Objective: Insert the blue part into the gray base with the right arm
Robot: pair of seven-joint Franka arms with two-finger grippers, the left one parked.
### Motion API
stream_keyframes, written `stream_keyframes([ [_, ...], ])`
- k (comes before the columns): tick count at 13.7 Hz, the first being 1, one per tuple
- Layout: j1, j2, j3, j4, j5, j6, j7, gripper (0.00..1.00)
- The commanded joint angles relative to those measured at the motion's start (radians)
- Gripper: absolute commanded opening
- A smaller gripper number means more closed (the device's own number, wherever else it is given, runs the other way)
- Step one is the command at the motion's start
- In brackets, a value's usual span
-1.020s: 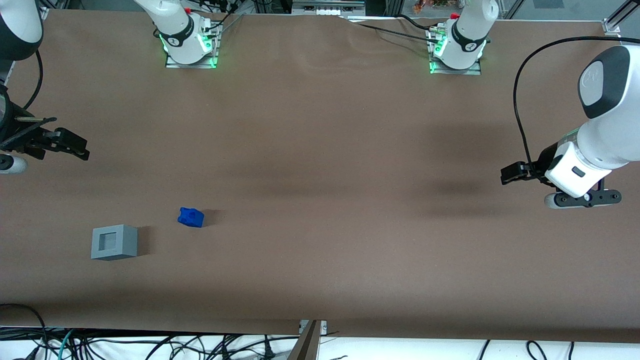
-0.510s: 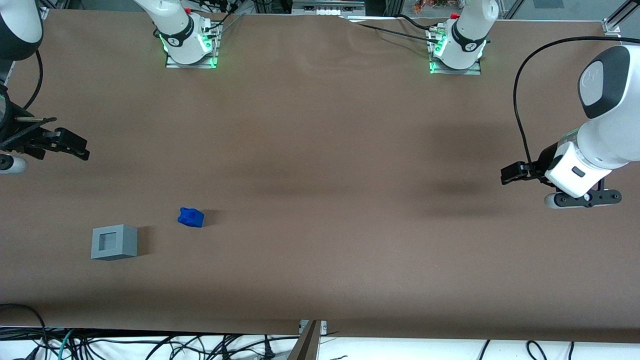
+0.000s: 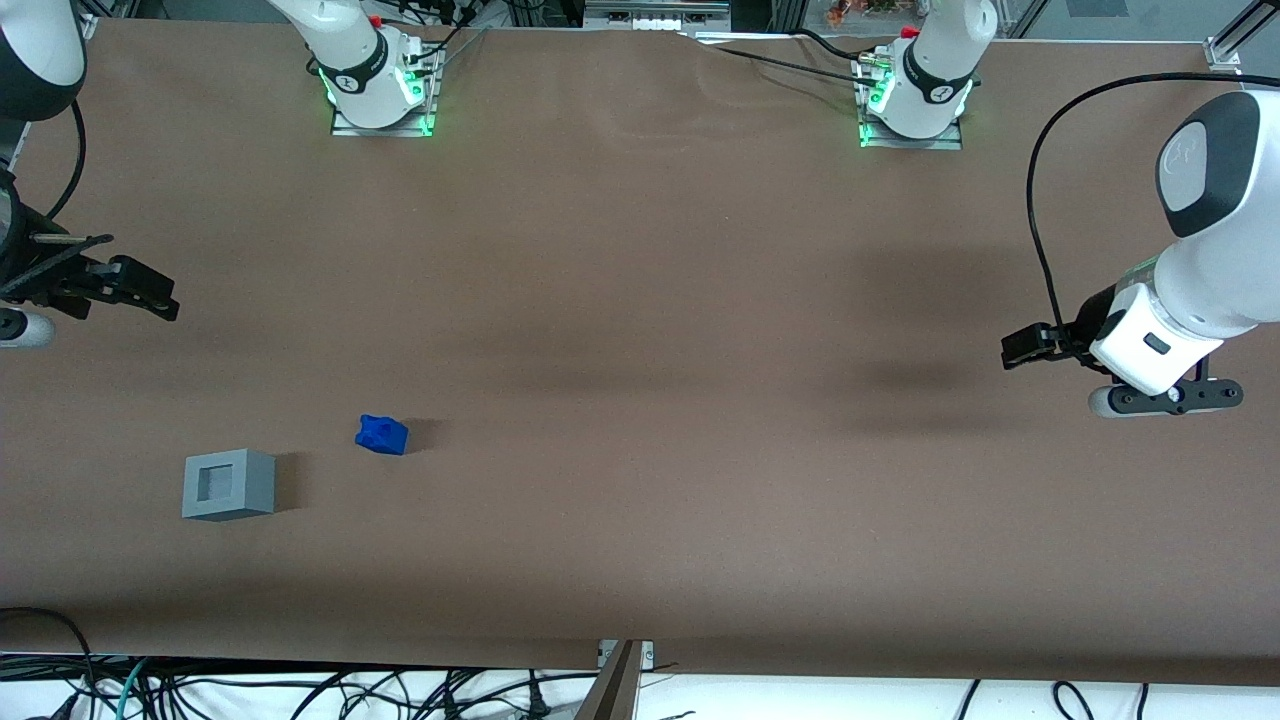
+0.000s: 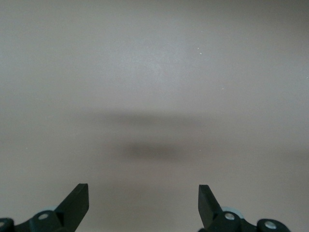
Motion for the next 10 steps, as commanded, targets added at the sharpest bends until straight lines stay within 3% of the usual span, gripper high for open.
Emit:
stream_keyframes([
  [1,-0.003,0.004,0.004,0.002,0.011,0.012,0.009,1.00],
  [10,0.060,0.180,0.012,0.000,0.008,0.193,0.022,1.00],
])
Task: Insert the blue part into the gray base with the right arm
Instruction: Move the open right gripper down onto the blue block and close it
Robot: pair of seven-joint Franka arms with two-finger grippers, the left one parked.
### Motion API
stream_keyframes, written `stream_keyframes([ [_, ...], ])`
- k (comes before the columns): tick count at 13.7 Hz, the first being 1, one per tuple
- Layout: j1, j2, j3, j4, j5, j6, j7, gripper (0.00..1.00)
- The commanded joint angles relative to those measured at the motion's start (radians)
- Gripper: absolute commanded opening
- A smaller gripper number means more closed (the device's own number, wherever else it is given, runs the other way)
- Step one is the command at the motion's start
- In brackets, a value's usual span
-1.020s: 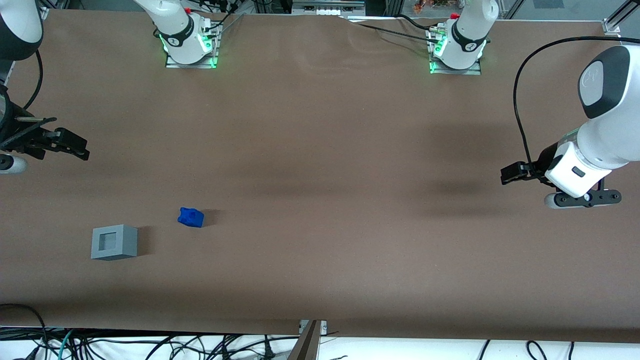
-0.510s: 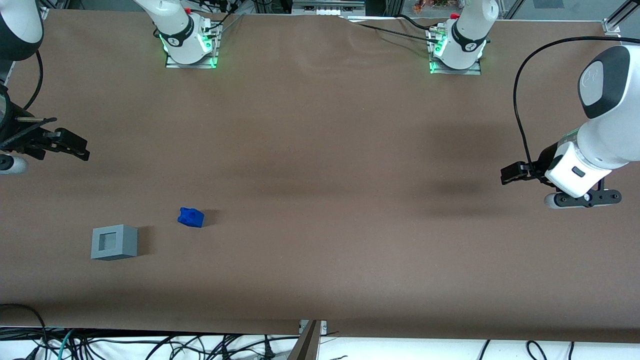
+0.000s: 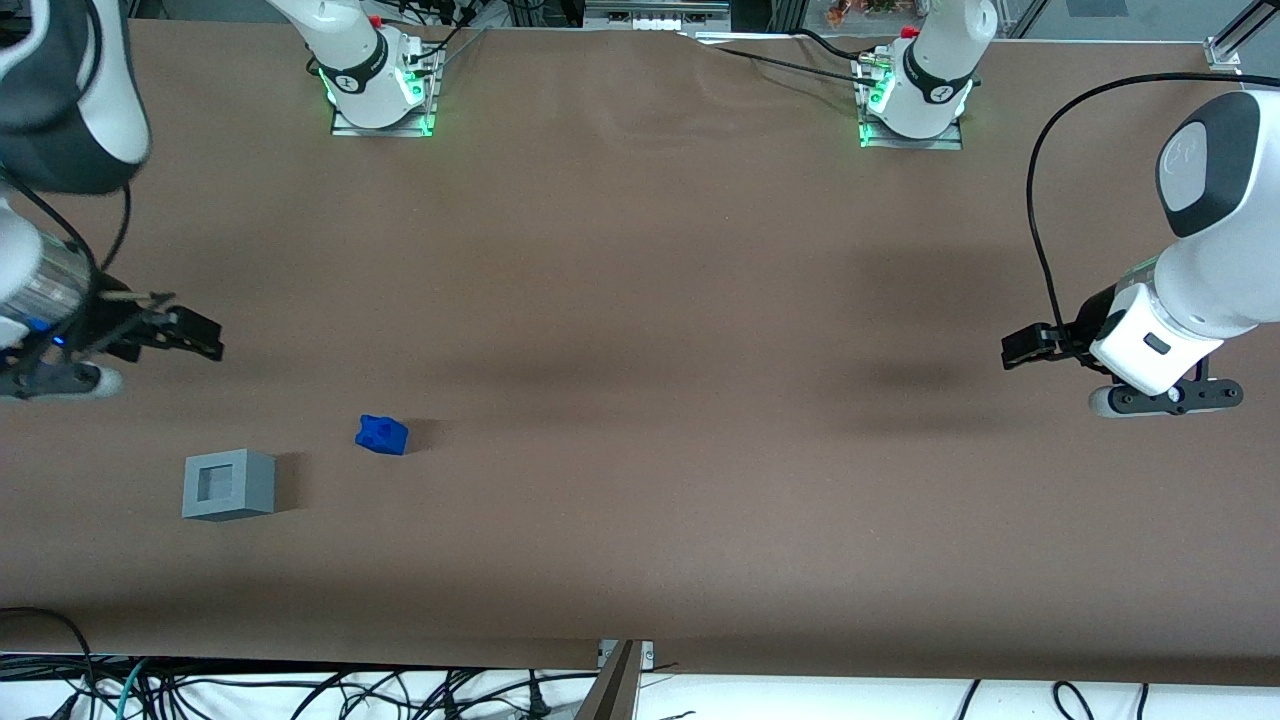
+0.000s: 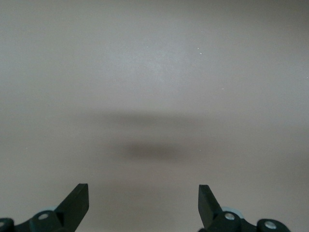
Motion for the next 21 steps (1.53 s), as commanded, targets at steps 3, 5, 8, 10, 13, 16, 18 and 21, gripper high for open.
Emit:
stream_keyframes([
  [3,0.039,0.151,0.002,0.008,0.014,0.178,0.068,1.00],
  [5,0.059,0.211,0.002,0.006,0.016,0.265,0.127,1.00],
  [8,0.081,0.288,0.002,0.008,0.016,0.374,0.198,1.00],
  [10,0.117,0.317,0.002,0.008,0.011,0.400,0.270,1.00],
  [13,0.130,0.361,0.002,0.008,0.014,0.428,0.281,1.00],
  [16,0.131,0.387,0.002,0.003,0.012,0.447,0.280,1.00],
  [18,0.130,0.400,0.000,-0.003,0.011,0.447,0.280,1.00],
  [21,0.130,0.401,-0.003,-0.024,0.011,0.442,0.280,1.00],
])
